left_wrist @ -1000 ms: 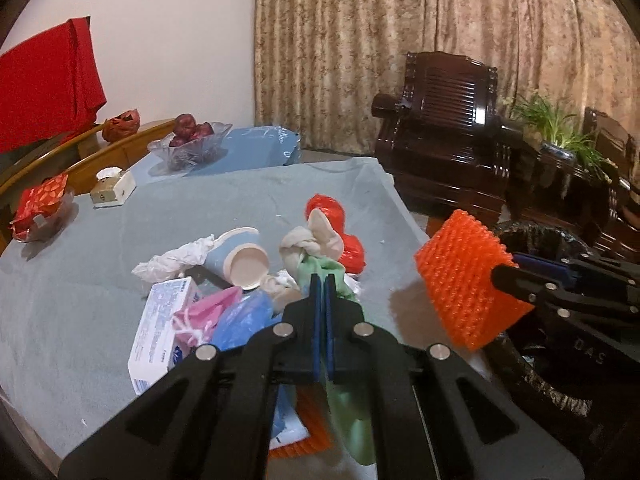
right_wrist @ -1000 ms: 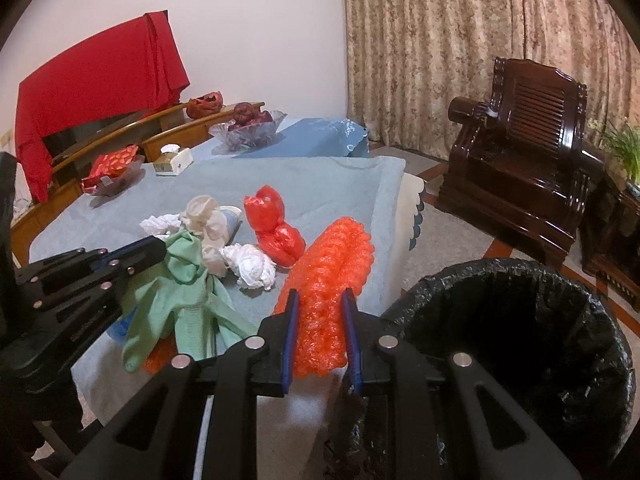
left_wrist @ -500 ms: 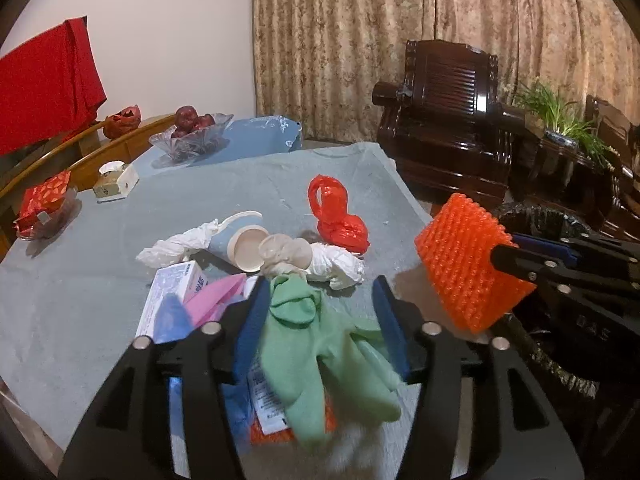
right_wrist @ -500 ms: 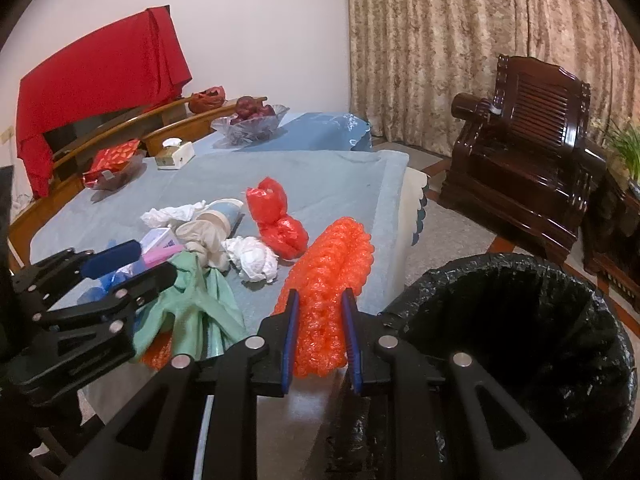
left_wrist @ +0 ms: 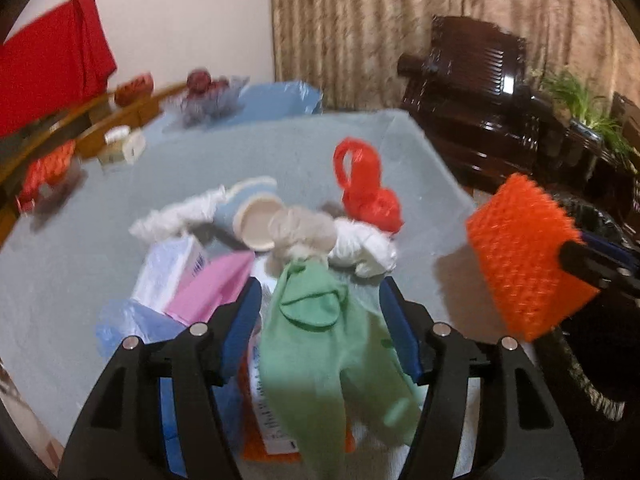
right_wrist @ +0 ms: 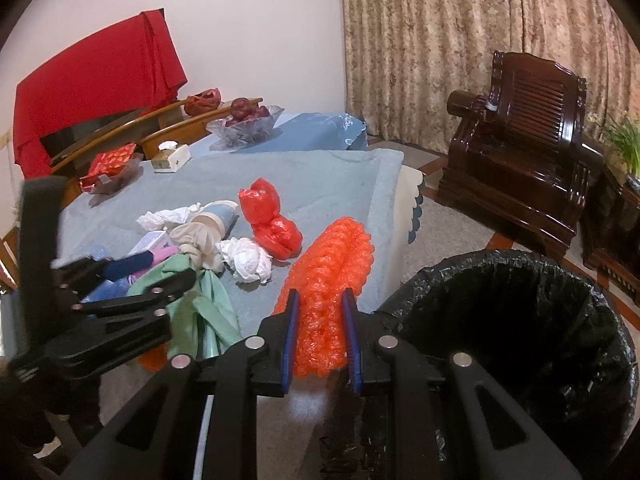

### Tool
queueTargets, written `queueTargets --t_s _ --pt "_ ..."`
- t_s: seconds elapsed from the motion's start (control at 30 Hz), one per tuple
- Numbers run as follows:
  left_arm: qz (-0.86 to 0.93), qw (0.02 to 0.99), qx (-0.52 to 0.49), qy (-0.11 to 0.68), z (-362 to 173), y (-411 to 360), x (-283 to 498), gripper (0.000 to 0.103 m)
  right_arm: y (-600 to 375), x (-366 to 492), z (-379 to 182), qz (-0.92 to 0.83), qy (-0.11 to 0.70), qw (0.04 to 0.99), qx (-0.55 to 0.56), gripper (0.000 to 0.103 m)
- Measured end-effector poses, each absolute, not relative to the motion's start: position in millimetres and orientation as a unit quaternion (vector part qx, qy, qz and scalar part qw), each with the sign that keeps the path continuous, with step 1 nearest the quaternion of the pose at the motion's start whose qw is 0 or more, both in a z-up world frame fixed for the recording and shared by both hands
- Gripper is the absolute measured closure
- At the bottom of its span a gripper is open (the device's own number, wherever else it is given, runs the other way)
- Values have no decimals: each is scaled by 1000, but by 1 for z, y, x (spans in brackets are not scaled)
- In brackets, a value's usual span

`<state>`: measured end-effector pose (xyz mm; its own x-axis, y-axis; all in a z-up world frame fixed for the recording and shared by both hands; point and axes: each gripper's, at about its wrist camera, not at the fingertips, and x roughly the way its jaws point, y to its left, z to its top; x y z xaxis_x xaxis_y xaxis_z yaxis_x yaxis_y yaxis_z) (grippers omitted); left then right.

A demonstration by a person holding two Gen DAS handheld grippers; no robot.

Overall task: Collect trash
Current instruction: 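Carry scrubber and gloves over the bin and open both grippers to drop them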

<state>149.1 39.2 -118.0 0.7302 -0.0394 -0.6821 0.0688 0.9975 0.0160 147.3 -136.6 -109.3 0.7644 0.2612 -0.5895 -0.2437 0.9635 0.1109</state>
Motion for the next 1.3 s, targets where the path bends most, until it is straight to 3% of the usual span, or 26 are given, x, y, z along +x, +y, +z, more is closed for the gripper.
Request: queueTargets --t_s 0.03,0.13,0.3,0.83,1.3 --pt "-33 928 17 372 -122 40 152 59 -137 147 -109 134 316 939 14 82" --pt "-40 927 6 374 -127 43 153 75 -139 148 -108 130 315 940 15 82" --pt "-51 937 -2 346 -112 44 140 88 -141 146 -106 125 311 942 17 82" --pt "-162 947 -4 279 -41 -18 107 90 -195 109 -68 69 261 963 27 82" --pt "-287 911 50 294 -66 -146 116 90 -291 68 -89 -56 284 956 57 82"
